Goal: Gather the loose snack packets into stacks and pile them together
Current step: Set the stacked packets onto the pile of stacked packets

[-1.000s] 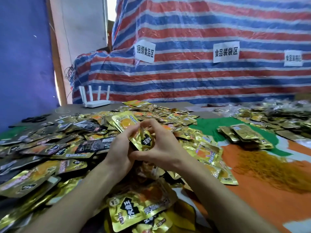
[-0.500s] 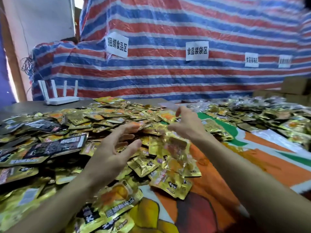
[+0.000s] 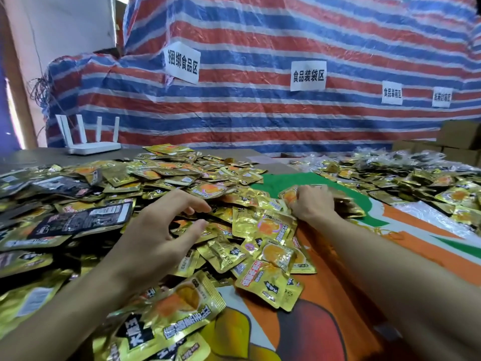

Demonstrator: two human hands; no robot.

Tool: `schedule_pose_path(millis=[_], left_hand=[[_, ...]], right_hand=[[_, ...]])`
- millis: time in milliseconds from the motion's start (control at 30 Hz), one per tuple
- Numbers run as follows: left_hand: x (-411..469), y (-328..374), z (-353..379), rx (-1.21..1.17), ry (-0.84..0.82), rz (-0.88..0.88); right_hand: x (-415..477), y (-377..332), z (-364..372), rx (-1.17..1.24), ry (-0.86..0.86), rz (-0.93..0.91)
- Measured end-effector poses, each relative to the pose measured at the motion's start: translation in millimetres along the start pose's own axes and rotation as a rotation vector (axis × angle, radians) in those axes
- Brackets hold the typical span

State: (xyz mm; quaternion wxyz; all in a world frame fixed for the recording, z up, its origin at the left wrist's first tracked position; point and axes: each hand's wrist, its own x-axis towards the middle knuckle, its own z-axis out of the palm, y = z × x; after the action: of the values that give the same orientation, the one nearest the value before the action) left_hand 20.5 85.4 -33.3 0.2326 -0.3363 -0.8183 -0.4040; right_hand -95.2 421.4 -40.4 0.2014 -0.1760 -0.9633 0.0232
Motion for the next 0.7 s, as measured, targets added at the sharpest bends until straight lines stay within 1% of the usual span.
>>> schedule_pose_path(millis=[67, 100, 167, 200, 233, 267, 300, 333, 400, 467, 533, 600, 700], left_hand=[[1.5, -8.1, -1.1, 0.042, -0.006, -0.022], [4.1, -10.7, -3.6, 0.072, -0.015, -0.035], [6.3, -10.6, -10.9, 0.118, -0.067, -0.063], [7.5, -10.1, -15.7, 0.138, -0.114, -0.076], [7.9, -8.8, -20.8, 0.145, -0.158, -0.072], [8.0, -7.0, -25.7, 0.161, -0.212, -0.070], [7.3, -5.0, -30.4, 0.165, -0.256, -0.062], [6.4, 0.2, -35.8, 0.165, -0.304, -0.078], [6.0, 10.4, -44.8, 0.178, -0.407, -0.112], [7.3, 23.2, -49.3, 0.259, -0.552, -0.164], [5.1, 35.9, -48.3, 0.345, -0.714, -0.243], [-3.1, 44.4, -41.8, 0.451, -0.852, -0.304], [-19.1, 50.7, -29.8, 0.614, -0.981, -0.352]], right_hand=[[-1.2, -6.4, 0.0, -0.127, 0.016, 0.015], [-3.3, -14.2, -2.7, -0.127, 0.033, 0.019], [-9.9, -32.8, -16.4, -0.017, 0.058, -0.018], [-14.5, -41.5, -27.5, 0.082, 0.030, -0.060], [-21.7, -48.2, -41.2, 0.208, -0.045, -0.105], [-31.9, -52.6, -55.5, 0.332, -0.154, -0.157], [-45.9, -55.1, -70.3, 0.418, -0.261, -0.227], [-61.5, -55.3, -83.3, 0.447, -0.351, -0.319], [-94.2, -53.4, -103.5, 0.343, -0.473, -0.472], [-120.0, -51.6, -115.0, 0.150, -0.548, -0.505], [-132.3, -52.5, -120.0, -0.006, -0.592, -0.418], [-141.6, -55.8, -119.6, -0.129, -0.594, -0.336], [-152.2, -63.8, -109.7, -0.270, -0.616, -0.312]])
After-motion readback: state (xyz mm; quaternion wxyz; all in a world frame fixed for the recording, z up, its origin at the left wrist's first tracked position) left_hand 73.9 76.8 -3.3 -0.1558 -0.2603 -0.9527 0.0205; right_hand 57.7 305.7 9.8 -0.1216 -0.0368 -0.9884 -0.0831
